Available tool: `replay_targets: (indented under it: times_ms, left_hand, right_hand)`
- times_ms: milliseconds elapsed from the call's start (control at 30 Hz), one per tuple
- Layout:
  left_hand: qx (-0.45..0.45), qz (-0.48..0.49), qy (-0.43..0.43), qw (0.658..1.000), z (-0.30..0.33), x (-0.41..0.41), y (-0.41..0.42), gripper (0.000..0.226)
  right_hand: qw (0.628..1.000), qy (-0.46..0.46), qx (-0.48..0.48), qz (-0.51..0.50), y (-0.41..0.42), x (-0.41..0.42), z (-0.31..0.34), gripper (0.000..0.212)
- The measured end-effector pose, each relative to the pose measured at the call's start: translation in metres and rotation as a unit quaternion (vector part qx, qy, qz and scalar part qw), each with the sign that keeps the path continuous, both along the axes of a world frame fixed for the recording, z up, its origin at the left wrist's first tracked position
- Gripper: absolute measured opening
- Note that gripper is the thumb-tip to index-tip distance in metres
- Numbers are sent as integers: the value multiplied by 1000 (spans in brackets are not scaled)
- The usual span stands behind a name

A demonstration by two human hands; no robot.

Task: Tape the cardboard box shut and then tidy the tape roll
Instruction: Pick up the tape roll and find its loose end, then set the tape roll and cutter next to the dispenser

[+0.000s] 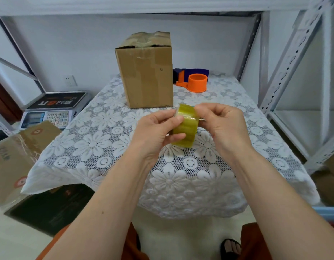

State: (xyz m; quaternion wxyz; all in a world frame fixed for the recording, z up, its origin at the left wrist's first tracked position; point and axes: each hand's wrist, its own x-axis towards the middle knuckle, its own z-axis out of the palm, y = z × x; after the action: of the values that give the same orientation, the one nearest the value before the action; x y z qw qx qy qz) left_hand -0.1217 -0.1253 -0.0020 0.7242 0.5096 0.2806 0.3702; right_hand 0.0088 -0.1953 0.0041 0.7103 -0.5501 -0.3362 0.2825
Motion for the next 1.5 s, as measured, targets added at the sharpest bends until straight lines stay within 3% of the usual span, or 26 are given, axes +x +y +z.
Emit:
replay_targets:
  times_ms: [67,100,200,300,367,533,867,1100,1267,1500]
  left_hand:
    - [-15,19,-11,1000,0,1,0,18]
    - [-18,28,-13,999,0,2,1,17]
    - [-20,46,-26,998,0,4,0,16]
    - [-16,43,-50,998,-1,6,0,22]
    - [-6,39,-46,998,-1,7,-2,22]
    - [48,110,47,992,-2,10,-4,23]
    - [30,119,65,990,-4,19,-5,27]
    - [46,147,101,983,11,51,13,32]
    - [62,157,104,980,24,78,30,43]
    - [44,171,98,979,23,100,64,40]
  right_hand:
    - [994,100,39,-11,-1,0,3,14]
    - [994,101,40,-30,-2,1,3,17]
    - [997,-32,-24,-64,-4,-1,1,26]
    - [986,-126,-104,8,-7,-4,-3,16]
    - [983,-132,-118,37,-7,-2,-6,14]
    - [986,-136,-101,-11,-15,7,-6,9]
    - [967,-193,-144,-82,-33,42,-3,15]
    - [971,-146,-171,-80,-17,69,15,15]
    - [959,-189,-185,-106,18,91,22,9]
    - [924,-283,-219,-135,76,127,19,10]
